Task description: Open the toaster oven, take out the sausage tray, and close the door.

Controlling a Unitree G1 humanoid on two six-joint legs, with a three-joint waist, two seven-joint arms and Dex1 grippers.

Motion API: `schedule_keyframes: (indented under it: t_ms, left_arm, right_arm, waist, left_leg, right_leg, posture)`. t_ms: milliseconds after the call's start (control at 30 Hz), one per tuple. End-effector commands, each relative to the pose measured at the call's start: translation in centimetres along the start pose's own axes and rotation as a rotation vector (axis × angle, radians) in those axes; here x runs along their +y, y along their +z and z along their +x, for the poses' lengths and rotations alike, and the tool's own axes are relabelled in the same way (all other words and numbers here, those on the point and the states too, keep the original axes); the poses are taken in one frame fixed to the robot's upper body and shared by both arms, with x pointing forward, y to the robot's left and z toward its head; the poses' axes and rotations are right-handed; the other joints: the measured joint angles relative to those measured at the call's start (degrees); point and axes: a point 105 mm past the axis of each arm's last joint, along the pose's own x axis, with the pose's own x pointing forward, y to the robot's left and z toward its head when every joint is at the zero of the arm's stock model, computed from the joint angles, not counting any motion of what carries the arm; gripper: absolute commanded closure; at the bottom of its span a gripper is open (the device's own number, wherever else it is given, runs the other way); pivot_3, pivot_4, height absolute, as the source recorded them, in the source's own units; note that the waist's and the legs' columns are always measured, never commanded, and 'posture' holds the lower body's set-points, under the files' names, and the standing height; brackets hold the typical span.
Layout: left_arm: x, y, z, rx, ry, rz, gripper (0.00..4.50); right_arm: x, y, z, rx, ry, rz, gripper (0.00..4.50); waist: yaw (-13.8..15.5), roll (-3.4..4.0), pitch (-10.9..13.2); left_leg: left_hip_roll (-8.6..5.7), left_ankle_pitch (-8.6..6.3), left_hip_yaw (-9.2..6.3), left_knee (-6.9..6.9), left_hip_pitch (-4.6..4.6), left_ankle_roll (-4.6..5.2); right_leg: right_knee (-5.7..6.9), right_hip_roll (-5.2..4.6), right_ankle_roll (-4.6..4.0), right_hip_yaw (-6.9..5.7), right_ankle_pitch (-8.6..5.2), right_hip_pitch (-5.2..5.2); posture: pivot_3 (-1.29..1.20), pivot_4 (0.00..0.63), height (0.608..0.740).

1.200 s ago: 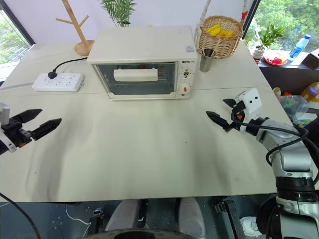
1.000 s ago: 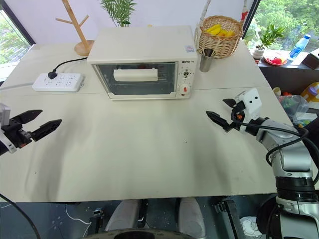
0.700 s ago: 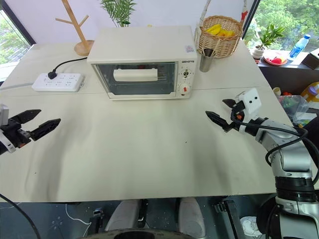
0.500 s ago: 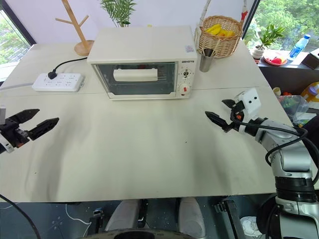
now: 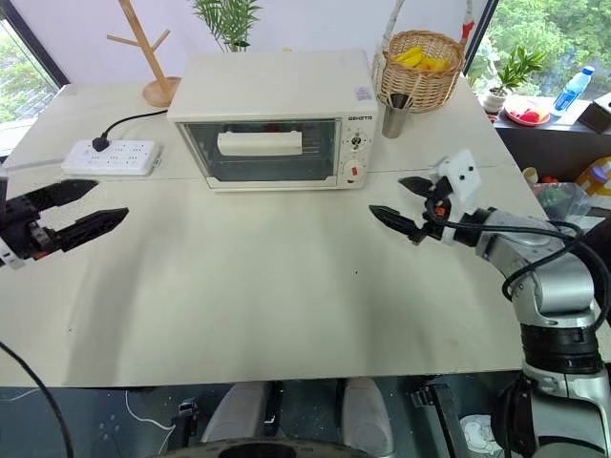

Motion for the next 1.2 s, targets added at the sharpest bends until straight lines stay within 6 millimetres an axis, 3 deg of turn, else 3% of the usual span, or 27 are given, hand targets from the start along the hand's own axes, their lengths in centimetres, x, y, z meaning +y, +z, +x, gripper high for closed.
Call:
schedule_keyframes:
  t_ms: [33,333,633,933,1200]
  left_arm:
    - [-1.3,1.9,1.2,-0.014,-0.113,0.052,0.00]
    - [-0.6,3.2,4.1,-0.041,-0.194,0.087,0.00]
    - [-0.6,3.6,4.7,-0.051,-0.226,0.098,0.00]
    - [-0.7,3.3,4.7,-0.055,-0.216,0.092,0.00]
    - [-0.5,2.8,4.8,-0.050,-0.204,0.091,0.00]
  right_arm:
    - [2.5,1.9,1.4,-0.046,0.107,-0.041,0.05]
    - [4.4,4.1,7.5,-0.113,0.171,-0.047,0.05]
    - [4.3,4.4,10.7,-0.116,0.194,-0.070,0.05]
    - [5.1,5.6,12.6,-0.146,0.251,-0.113,0.05]
    - [5.9,6.8,12.6,-0.184,0.285,-0.139,0.05]
  waist:
    - [-0.05,0.00,0.00]
    - [-1.23,-0.02,0.01]
    - [-1.35,-0.02,0.01]
    - [-1.45,-0.01,0.02]
    - [-1.45,-0.01,0.02]
  left_leg:
    - [0.00,0.00,0.00,0.00,0.00,0.00]
    - [-0.07,0.01,0.04,0.04,0.01,0.01]
    - [-0.07,0.01,0.05,-0.05,-0.06,0.01]
    - [0.02,0.01,0.04,-0.02,-0.04,0.01]
    - [0.03,0.01,0.05,-0.01,-0.04,0.01]
  right_leg:
    - [0.00,0.00,0.00,0.00,0.00,0.00]
    - [0.06,0.13,0.07,0.01,0.08,-0.03]
    - [0.11,0.21,0.22,0.06,0.17,-0.17]
    - [0.18,0.34,0.21,0.12,0.18,-0.19]
    - [0.21,0.33,0.20,0.14,0.19,-0.23]
  posture:
    - [0.00,0.150,0.740]
    - [0.00,0.150,0.740]
    - [0.00,0.150,0.740]
    - [0.00,0.150,0.740]
    - [0.00,0.150,0.740]
